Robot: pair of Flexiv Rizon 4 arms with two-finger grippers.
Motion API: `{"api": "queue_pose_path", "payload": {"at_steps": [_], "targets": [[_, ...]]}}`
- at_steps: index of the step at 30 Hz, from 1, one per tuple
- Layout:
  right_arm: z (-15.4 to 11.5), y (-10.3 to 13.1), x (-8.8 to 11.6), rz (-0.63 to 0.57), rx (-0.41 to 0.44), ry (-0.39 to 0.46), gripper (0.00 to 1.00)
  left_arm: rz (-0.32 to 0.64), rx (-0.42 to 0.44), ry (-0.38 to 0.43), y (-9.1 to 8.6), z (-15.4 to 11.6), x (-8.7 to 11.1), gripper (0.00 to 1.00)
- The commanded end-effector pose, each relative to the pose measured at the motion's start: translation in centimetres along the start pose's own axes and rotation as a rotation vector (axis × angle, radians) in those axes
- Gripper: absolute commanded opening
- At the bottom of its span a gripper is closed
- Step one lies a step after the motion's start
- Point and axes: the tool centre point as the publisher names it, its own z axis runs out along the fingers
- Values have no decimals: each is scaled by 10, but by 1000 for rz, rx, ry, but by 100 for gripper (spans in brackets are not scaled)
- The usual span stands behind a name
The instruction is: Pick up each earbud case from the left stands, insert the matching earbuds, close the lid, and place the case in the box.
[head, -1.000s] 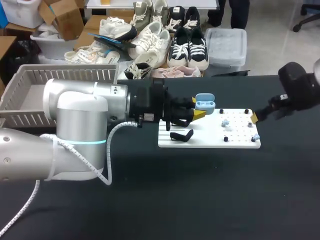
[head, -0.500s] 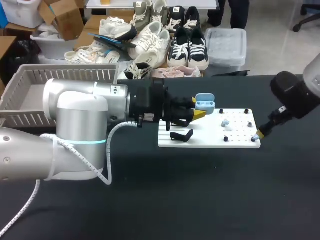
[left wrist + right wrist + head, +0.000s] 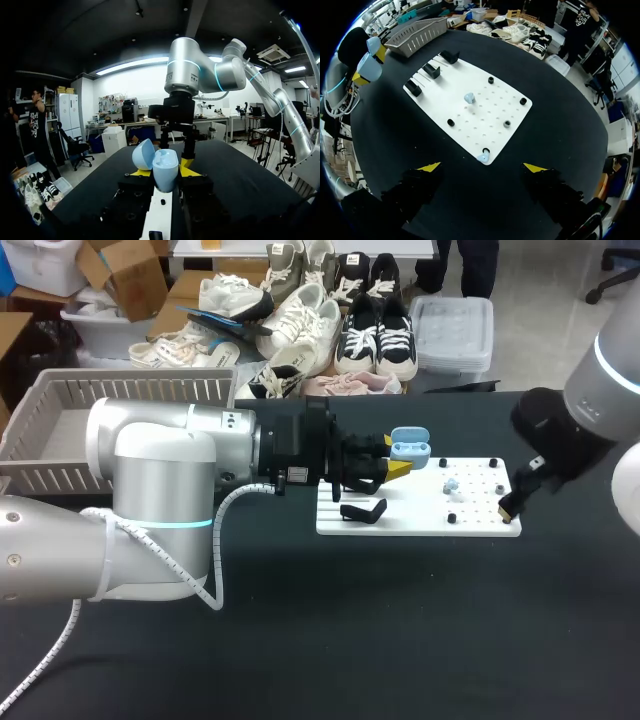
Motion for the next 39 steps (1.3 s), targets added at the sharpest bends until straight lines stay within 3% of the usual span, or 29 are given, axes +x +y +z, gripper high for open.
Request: {"api": "queue_pose_path", "payload": {"at_steps": [1, 12, 39], "targets": [[3, 11, 7, 19, 136, -6, 100, 2, -9, -2, -2, 0, 1, 0], [13, 19, 17, 57, 204, 5, 100, 2, -9, -2, -2, 0, 1, 0], [33, 15, 6, 115, 187, -4, 97, 2, -9, -2, -2, 0, 1, 0]]}}
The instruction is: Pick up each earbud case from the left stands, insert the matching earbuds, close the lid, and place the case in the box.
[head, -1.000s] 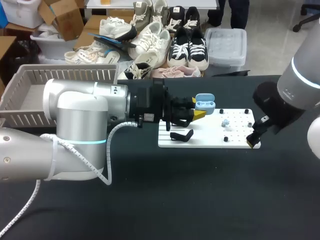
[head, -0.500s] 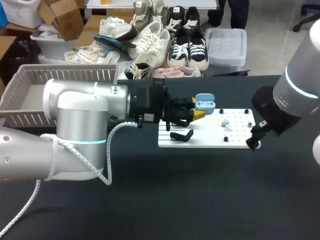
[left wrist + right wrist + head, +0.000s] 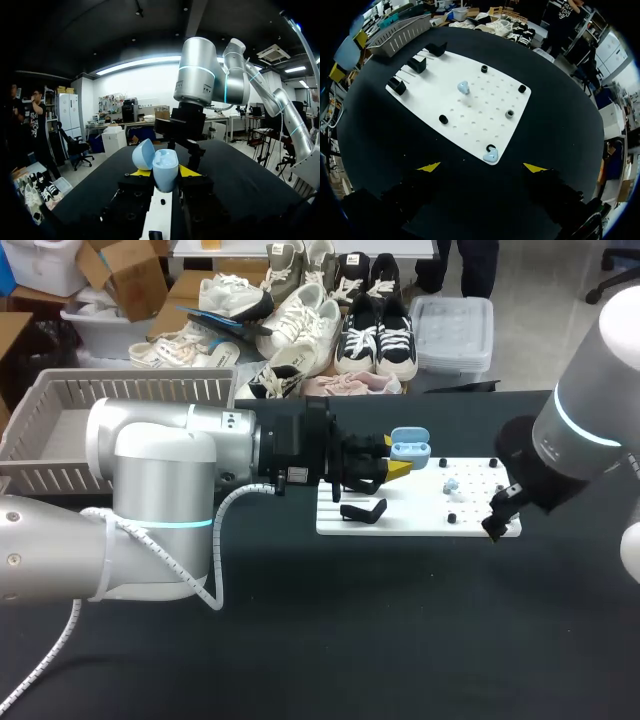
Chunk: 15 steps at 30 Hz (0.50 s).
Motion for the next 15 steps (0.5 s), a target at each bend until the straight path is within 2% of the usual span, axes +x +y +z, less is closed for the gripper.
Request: {"api": "queue_pose_path", "payload": {"at_steps": [1, 15], "targets": [[2, 3, 0, 7, 66, -2, 96, 2, -9, -3, -2, 0, 1, 0], [2, -1, 1, 13, 54, -4, 85, 2, -9, -3, -2, 0, 1, 0]]}}
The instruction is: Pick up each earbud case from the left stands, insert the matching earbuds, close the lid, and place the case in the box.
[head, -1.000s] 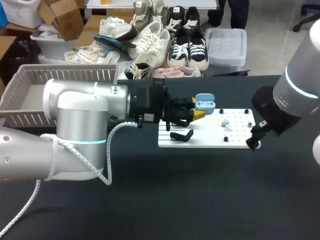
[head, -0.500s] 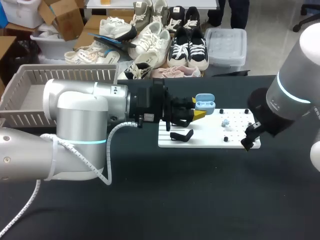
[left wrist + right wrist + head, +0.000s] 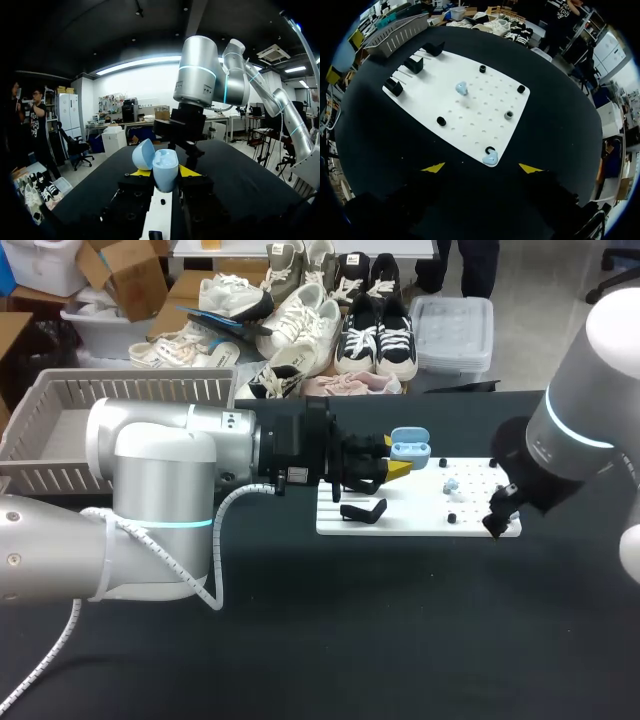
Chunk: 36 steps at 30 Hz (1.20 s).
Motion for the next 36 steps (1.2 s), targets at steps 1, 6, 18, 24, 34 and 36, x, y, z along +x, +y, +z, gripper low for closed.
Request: {"api": "queue_pose_path", "payload": {"at_steps": [1, 6, 18, 24, 34, 36], "targets": [[0, 0, 3, 6, 28, -8, 85, 2, -9, -3, -2, 0, 1, 0], [0, -1, 3, 0, 18, -8, 77, 2, -9, -3, -2, 0, 1, 0], [3, -2, 2, -13, 14, 3, 64, 2, -9, -3, -2, 0, 1, 0], [4, -2, 2, -13, 16, 14, 56, 2, -9, -3, -2, 0, 1, 0], [5, -3, 1, -6, 16, 13, 51, 2, -9, -3, -2, 0, 1, 0], [6, -4, 0, -4, 16, 12, 50, 2, -9, -3, -2, 0, 1, 0]]}}
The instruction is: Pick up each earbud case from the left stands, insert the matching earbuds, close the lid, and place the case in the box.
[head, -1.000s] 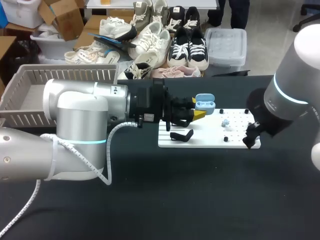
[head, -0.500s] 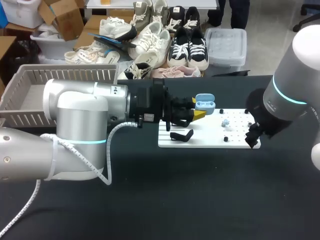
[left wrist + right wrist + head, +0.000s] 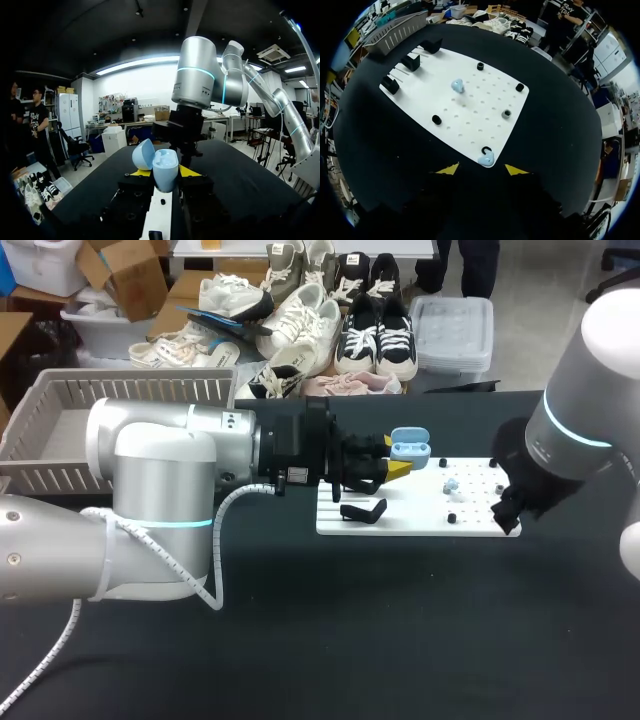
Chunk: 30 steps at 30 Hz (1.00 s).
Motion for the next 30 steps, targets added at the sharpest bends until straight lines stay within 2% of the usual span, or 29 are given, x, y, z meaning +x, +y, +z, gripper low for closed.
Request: {"api": "queue_pose_path", "payload": {"at_steps": [1, 30], "targets": [[1, 1, 0, 6, 8, -1, 49, 2, -9, -3, -2, 0, 1, 0], [7, -1, -5, 19, -1, -1, 39, 2, -9, -3, -2, 0, 1, 0]]}}
